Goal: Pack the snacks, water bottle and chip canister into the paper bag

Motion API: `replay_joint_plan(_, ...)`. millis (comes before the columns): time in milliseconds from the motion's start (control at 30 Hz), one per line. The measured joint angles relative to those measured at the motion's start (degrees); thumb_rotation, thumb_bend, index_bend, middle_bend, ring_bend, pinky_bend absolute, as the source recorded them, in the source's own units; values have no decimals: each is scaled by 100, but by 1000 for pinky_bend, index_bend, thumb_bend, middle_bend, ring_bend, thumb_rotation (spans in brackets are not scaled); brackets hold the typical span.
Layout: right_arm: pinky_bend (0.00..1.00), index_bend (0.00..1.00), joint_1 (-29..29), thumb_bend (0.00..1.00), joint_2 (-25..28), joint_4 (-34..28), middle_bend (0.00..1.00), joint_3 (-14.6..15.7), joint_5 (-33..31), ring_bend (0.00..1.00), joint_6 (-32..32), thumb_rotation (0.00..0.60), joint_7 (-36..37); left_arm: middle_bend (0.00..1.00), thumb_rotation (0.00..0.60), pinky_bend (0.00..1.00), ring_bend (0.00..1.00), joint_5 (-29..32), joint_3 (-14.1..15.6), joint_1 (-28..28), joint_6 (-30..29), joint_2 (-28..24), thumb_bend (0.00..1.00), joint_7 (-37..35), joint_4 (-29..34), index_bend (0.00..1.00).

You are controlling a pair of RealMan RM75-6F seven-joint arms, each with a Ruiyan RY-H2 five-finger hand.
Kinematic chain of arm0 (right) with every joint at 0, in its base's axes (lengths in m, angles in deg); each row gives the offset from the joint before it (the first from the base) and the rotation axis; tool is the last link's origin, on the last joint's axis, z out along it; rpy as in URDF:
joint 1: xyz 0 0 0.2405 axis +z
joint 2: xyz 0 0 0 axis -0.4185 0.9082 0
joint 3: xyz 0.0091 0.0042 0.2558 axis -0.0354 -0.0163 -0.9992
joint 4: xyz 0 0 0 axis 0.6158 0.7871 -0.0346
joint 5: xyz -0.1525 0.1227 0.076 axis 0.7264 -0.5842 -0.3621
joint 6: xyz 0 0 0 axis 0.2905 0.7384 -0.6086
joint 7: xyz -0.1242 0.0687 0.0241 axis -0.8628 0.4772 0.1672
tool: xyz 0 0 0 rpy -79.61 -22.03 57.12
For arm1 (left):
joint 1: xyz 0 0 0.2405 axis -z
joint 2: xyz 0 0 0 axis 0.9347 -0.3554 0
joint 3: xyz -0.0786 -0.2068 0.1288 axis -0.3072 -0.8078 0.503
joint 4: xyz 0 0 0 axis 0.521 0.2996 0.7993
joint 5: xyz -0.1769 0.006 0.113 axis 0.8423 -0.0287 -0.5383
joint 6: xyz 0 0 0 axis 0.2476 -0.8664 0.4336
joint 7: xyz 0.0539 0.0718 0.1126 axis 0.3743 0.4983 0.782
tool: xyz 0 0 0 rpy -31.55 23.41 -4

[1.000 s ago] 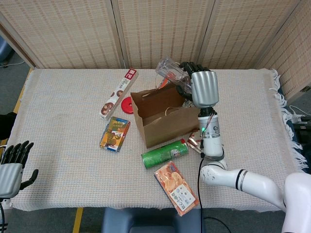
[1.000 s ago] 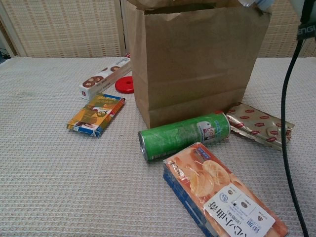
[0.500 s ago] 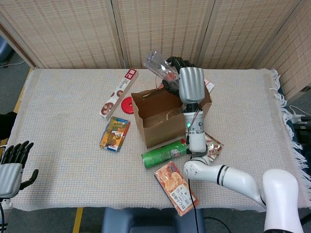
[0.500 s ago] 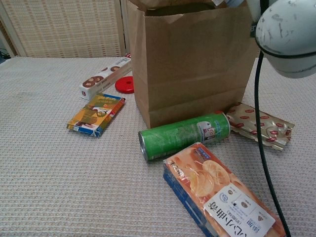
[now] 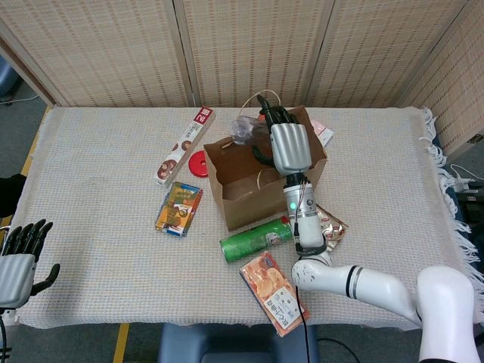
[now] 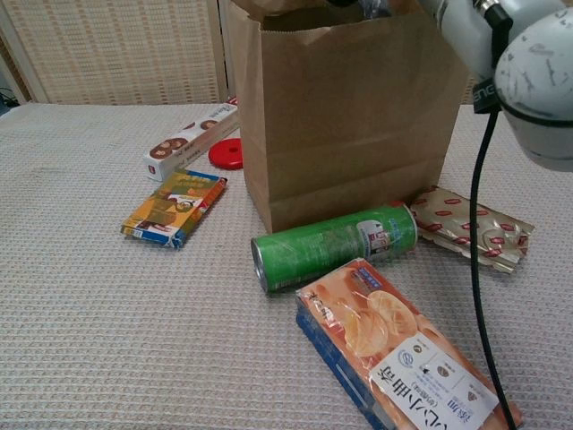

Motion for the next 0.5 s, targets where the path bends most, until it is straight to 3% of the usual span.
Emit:
replay_joint_plan(267,231,46,-516,128,707,-1351,242,25,123,138,317,600,27,0,600,0,0,-29,15,-12,-28,3,375,15,-6,0)
replay_joint_plan(367,225,46,-917,128,1183,-2079,242,155,254,138,460,600,77,0,600,0,0,-51,24,-17,-41,3,374,8,-14,0)
replay_joint_plan(500,209,64,-1672,127,2122,-2995,242,551,583,138,569,600,300,0,600,0,0,-57,26,-24,-58,11,373,42,-12,0)
